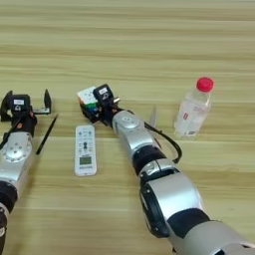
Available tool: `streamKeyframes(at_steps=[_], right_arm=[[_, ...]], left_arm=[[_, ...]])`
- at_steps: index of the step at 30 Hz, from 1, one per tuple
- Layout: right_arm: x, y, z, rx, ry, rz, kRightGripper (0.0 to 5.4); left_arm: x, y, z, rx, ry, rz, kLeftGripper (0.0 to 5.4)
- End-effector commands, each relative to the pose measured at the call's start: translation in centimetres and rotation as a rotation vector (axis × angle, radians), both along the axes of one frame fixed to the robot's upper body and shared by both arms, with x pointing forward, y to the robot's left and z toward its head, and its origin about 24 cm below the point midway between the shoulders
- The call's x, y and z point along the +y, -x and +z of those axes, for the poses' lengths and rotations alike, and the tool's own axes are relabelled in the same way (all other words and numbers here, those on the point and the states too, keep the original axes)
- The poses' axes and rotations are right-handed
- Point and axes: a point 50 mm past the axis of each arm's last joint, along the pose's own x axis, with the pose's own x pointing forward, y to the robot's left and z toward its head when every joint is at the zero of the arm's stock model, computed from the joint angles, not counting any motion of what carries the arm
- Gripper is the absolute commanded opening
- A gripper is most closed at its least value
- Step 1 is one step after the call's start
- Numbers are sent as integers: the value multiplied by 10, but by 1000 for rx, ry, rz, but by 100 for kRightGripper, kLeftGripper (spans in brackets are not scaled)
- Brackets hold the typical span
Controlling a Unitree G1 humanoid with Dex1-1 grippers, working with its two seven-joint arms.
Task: Move the objects on the table
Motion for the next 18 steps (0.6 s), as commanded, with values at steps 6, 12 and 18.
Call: streamKeyframes(at_steps=[6, 12, 18], right_arm=[[0, 1, -1, 7, -4, 6, 337], [-2, 1, 1, -6, -10, 5, 337], [-5, 3, 5, -29, -33, 7, 337]], left_arm=[[-1, -1, 2, -3, -10, -1, 540], [-1, -2, 2, -2, -10, -1, 540], [-1, -2, 2, -1, -10, -1, 540]])
